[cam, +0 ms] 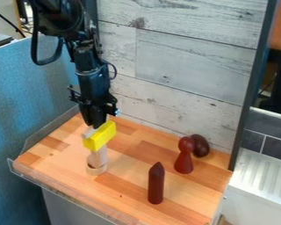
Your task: Puting th yellow block on top of the arc
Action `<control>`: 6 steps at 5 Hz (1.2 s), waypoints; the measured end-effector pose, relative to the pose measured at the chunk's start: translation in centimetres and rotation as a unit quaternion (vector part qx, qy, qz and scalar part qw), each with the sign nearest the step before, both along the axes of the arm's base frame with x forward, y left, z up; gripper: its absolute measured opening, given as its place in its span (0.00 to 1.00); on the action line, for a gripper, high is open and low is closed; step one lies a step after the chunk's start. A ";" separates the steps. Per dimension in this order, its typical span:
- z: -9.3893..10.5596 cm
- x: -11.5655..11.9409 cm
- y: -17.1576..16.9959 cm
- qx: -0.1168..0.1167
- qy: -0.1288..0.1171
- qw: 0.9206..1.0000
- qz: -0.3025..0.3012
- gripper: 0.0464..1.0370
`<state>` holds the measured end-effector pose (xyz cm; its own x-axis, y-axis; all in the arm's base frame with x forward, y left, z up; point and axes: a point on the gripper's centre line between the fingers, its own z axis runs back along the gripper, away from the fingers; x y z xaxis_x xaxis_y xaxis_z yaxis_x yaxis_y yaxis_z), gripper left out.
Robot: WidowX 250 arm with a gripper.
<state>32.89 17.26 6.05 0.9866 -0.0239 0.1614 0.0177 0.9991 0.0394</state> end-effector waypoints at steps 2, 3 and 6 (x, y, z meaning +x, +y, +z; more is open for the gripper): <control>0.0 0.0 -0.1 -0.003 0.001 1.000 -0.007 0.06; 0.0 -0.2 -0.8 -0.025 0.007 1.000 -0.011 0.06; 4.6 0.8 0.4 -0.038 -0.042 0.998 0.011 0.06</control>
